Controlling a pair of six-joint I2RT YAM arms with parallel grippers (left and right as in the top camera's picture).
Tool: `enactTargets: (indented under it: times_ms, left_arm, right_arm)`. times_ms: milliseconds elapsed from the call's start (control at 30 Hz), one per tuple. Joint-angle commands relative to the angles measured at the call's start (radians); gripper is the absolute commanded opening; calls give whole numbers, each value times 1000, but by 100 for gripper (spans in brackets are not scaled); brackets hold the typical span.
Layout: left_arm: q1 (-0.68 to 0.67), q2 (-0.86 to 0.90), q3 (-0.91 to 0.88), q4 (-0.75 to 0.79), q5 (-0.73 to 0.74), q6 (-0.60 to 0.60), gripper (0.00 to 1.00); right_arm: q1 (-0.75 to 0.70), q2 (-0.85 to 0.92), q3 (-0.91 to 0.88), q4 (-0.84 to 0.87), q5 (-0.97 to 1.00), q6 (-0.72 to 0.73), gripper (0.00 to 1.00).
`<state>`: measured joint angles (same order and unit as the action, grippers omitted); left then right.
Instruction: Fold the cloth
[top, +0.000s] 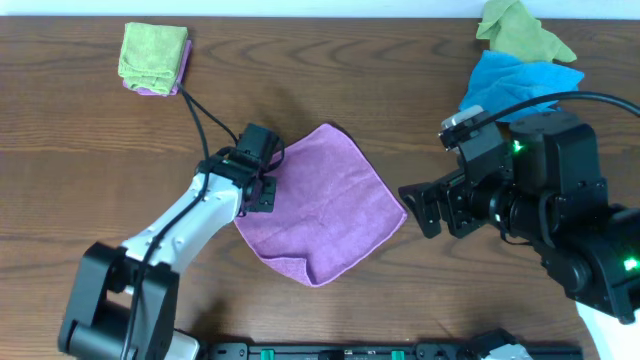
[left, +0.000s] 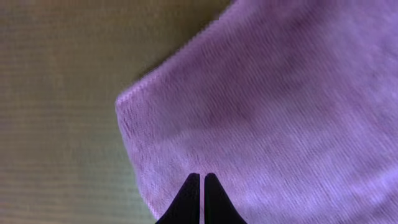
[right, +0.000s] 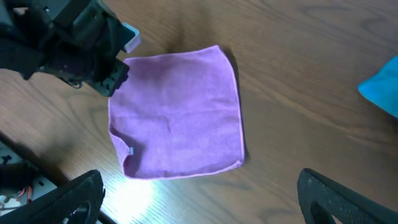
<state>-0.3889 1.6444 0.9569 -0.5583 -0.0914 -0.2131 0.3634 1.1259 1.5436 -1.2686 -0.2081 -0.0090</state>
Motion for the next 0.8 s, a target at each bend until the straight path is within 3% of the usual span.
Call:
enactTargets:
  times_ms: [0,167,400,767]
  left_arm:
    - [3,14,0,21,-101,-12,6]
    - [18,14,0,7,-225,-42,6]
    - [56,27,0,29,-106,-80,6]
    - [56,107,0,40,-52,-83,6]
  right_arm:
    - [-3,0,6,-6,21,-15,99]
    - [-3,0,6,-6,21,-15,99]
    - [-3,0,6,-5,21,-15,99]
    - [-3,0,6,2,22,-15,99]
